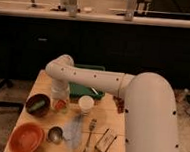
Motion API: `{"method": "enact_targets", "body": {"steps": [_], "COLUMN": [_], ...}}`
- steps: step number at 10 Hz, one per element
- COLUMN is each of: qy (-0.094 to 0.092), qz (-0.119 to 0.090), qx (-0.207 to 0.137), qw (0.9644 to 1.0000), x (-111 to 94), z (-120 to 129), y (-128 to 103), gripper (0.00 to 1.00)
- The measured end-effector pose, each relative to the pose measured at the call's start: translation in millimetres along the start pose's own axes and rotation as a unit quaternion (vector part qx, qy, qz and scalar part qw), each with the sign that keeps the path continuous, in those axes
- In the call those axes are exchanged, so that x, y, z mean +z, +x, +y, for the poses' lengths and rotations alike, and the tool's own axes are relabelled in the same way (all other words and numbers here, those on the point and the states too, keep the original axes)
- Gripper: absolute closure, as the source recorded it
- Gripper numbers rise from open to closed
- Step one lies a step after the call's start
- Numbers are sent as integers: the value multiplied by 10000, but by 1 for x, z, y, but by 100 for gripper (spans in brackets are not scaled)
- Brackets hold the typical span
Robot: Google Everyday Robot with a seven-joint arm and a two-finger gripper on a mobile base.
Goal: Place apple in plastic cup
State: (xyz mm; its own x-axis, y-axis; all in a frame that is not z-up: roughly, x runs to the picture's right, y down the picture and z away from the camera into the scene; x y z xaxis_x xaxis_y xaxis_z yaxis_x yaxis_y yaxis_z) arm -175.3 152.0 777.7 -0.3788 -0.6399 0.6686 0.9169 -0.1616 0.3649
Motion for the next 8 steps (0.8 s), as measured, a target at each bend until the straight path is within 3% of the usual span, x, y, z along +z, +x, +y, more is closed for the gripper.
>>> {"method": "enact_targets", "body": {"steps": [4, 8], "qy": [-37, -102], "qz": [-3, 57], "qx": [0, -11], "qw": [10000, 9999], "x": [6, -1], "z": [-5, -5], "y": [7, 18], "gripper": [100, 100]}}
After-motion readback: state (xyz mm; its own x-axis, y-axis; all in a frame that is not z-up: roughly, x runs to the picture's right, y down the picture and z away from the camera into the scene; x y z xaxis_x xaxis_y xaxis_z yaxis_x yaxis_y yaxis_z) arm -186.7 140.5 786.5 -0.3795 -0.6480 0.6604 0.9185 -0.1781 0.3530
